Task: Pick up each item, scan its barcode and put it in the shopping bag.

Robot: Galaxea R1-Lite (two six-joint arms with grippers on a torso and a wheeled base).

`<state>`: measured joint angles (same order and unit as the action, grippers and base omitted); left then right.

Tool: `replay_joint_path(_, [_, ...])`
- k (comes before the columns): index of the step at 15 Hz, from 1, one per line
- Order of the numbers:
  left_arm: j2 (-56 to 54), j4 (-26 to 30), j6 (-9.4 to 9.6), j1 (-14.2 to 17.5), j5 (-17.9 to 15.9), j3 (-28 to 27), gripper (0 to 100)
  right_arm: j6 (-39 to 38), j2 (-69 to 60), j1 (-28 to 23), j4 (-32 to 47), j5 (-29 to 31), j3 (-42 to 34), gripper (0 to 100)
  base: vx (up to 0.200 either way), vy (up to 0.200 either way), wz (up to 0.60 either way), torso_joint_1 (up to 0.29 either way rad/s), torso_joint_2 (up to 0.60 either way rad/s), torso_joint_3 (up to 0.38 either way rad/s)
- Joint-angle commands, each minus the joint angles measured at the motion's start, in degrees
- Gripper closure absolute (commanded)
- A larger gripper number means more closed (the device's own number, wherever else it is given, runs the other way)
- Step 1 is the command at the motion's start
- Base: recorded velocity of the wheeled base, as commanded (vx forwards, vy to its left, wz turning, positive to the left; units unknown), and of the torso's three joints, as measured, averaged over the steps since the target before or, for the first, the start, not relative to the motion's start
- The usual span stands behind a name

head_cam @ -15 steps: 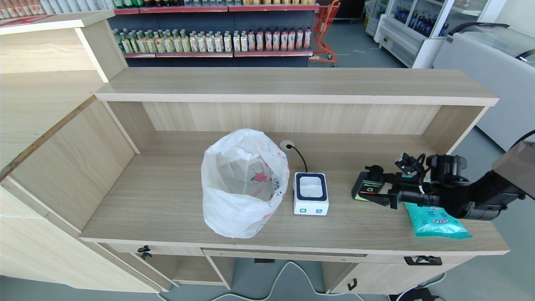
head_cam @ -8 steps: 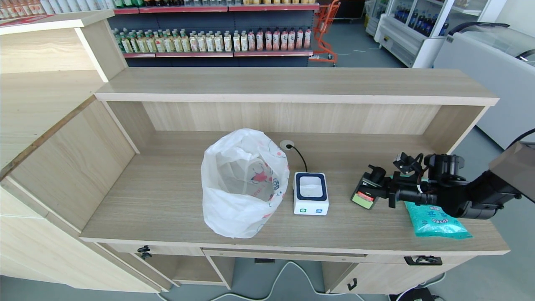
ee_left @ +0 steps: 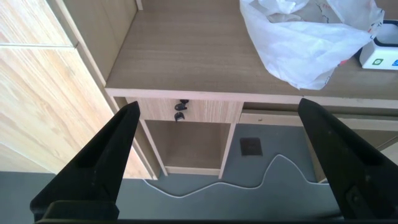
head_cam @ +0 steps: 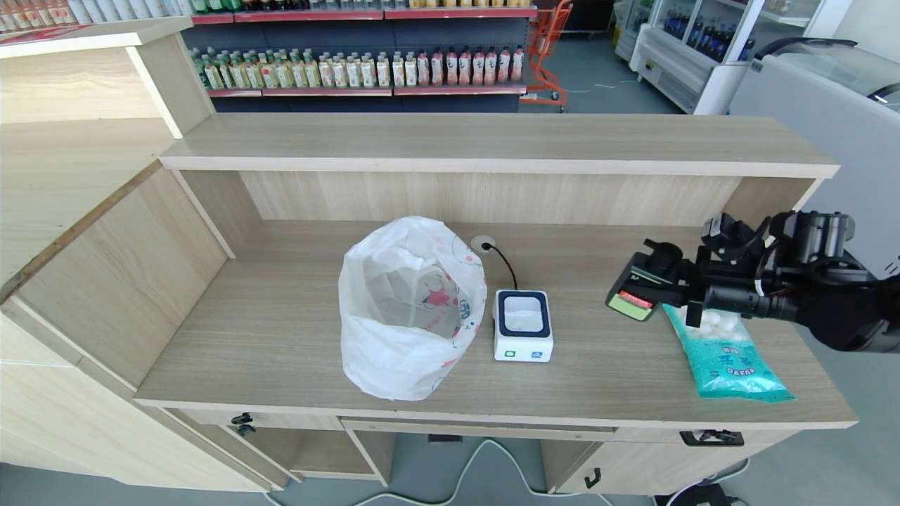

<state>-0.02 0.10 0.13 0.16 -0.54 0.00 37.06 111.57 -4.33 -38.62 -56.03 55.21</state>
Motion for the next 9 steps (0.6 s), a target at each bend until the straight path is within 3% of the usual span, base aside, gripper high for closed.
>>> replay_joint_path(1, [0.0, 0.0, -0.05, 0.0, 0.0, 0.0, 0, 8.2, -23.5, 8.5, 0.5, 7.5, -6.3, 100, 0.0, 0.0, 0.0, 0.0, 0.0, 0.0])
replay_joint_path(4, [0.0, 0.0, 0.04, 0.0, 0.0, 0.0, 0, 20.6, -28.3, 12.4, 0.4, 9.0, -5.6, 100, 0.0, 0.0, 0.0, 0.0, 0.0, 0.0])
replay_joint_path(6, [0.0, 0.0, -0.05, 0.0, 0.0, 0.0, 0, 33.5, -32.1, 12.4, 1.2, 8.6, -7.3, 100, 0.0, 0.0, 0.0, 0.0, 0.0, 0.0])
replay_joint_path(8, [0.0, 0.0, -0.05, 0.0, 0.0, 0.0, 0, 38.8, -33.8, 12.1, 1.7, 3.8, -8.9, 100, 0.0, 0.0, 0.0, 0.0, 0.0, 0.0])
replay_joint_path(9, [0.0, 0.0, -0.05, 0.0, 0.0, 0.0, 0, 42.3, -34.8, 10.4, 2.3, -1.5, -9.0, 100, 0.0, 0.0, 0.0, 0.0, 0.0, 0.0])
